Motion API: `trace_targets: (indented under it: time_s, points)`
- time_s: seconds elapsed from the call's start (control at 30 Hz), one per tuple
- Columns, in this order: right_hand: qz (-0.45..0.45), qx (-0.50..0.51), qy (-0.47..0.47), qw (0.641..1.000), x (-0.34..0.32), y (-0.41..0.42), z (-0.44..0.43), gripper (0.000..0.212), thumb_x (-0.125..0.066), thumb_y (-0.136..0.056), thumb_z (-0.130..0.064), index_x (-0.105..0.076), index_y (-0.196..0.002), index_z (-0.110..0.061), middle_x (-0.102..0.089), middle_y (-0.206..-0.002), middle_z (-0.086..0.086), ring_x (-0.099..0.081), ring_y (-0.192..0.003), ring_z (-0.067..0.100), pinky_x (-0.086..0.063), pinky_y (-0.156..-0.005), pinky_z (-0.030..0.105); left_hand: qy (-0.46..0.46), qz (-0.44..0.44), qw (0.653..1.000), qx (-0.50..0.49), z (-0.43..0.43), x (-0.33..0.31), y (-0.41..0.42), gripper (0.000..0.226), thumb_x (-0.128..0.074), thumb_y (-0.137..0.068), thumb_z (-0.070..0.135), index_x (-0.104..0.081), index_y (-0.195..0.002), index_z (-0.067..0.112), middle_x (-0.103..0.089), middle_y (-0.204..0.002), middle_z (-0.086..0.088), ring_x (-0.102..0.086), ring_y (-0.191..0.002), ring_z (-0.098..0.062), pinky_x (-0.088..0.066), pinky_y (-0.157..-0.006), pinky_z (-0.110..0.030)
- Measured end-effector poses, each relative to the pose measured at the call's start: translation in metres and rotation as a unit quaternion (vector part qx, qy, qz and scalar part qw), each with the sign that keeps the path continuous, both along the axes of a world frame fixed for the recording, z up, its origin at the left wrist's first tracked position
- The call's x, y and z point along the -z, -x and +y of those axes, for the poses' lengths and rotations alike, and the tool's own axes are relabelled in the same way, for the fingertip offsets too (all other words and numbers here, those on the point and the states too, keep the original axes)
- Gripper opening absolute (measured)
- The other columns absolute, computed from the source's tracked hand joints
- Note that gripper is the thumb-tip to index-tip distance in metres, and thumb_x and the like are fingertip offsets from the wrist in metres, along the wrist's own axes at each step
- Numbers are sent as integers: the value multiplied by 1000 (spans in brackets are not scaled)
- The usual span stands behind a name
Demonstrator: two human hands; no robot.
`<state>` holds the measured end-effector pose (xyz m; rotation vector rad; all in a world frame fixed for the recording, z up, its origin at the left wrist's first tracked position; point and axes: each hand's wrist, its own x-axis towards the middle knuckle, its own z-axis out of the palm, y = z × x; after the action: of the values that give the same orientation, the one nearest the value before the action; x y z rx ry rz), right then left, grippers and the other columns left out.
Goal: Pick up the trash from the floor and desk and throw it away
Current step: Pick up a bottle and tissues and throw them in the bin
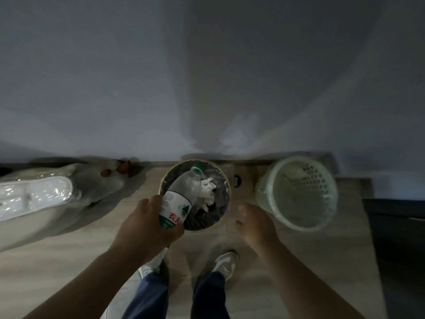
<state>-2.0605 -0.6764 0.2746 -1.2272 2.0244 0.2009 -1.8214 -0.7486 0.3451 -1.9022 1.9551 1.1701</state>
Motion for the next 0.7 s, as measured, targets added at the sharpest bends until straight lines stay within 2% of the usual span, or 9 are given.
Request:
trace_targets:
  time_s: [0.13, 0.2, 0.3, 0.43, 0.5, 0.6, 0.7]
  points:
    - [28, 9, 11, 1000, -20, 33, 23, 34, -55, -91, -29, -52, -122, -14, -57, -119, 5, -54, -113, 20, -42, -89, 28, 7, -11, 998, 62, -5, -10, 40, 78, -73, -69, 53, -41, -133, 22, -53, -117, -1, -57, -93, -17, -53, -74, -28]
    - [43, 20, 1, 999, -30, 53, 37, 29, -54, -91, -31, -52, -115, -15, -58, -115, 4, -55, -109, 19, -42, -84, 27, 8, -9, 995, 95, -7, -14, 67, 81, -72, -67, 56, -41, -135, 25, -54, -121, 0, -57, -97, -16, -50, -73, -26]
    - [51, 58, -8, 997, -40, 84, 59, 33, -54, -92, -33, -50, -121, -16, -56, -119, 3, -54, -113, 18, -42, -87, 27, 7, 9, 990, 143, -4, -17, 112, 80, -71, -67, 56, -42, -135, 26, -55, -123, 2, -56, -98, -14, -45, -72, -23]
    - [53, 102, -27, 993, -43, 122, 93, 36, -54, -91, -34, -50, -123, -16, -56, -121, 3, -53, -116, 19, -42, -89, 26, 8, 7, 976, 218, 8, -11, 177, 70, -70, -69, 53, -45, -129, 25, -59, -114, 3, -60, -95, -15, -48, -73, -23]
    - [51, 129, -29, 990, -43, 140, 110, 39, -54, -91, -35, -49, -126, -19, -56, -122, 2, -53, -116, 17, -41, -89, 24, 3, 13, 971, 239, 17, -2, 210, 66, -70, -71, 49, -46, -127, 24, -61, -110, 2, -61, -94, -16, -50, -73, -25]
    - [39, 165, -30, 985, -41, 163, 135, 43, -55, -91, -36, -47, -131, -22, -55, -125, 0, -52, -119, 15, -40, -92, 23, 5, 2, 959, 283, 29, 17, 259, 72, -70, -76, 47, -40, -135, 19, -59, -120, -5, -61, -103, -22, -53, -82, -31]
    - [31, 195, -22, 980, -37, 180, 155, 42, -58, -89, -36, -50, -127, -21, -57, -123, 0, -53, -118, 15, -41, -92, 23, -9, 0, 958, 287, 34, 36, 298, 67, -73, -75, 44, -46, -128, 12, -55, -121, -11, -59, -105, -27, -52, -87, -38]
